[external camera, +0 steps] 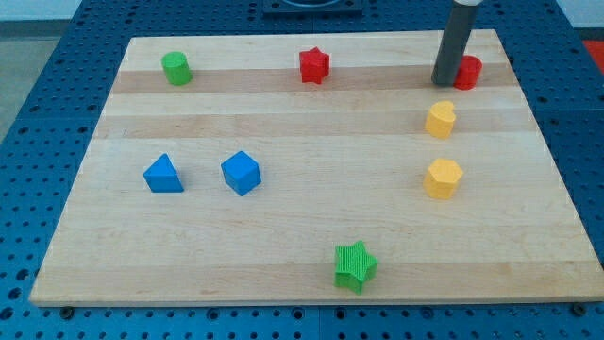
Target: Push yellow hexagon towards centre of the board
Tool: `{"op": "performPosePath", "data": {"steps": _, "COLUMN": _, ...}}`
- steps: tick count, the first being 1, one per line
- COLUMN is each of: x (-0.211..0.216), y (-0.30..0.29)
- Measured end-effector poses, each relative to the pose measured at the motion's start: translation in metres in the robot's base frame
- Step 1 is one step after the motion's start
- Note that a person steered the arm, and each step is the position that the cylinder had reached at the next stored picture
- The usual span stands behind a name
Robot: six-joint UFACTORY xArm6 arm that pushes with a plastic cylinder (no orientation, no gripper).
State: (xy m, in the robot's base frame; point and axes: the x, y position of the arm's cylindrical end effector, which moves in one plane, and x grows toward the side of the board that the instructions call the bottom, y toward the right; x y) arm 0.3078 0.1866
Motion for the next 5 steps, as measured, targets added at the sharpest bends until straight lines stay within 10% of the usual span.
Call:
{"op": "performPosePath", "data": {"steps": 4, "x": 0.037, "y": -0.108}}
{"op": "performPosePath", "data": {"steps": 5, "x": 0.121, "y": -0.112}}
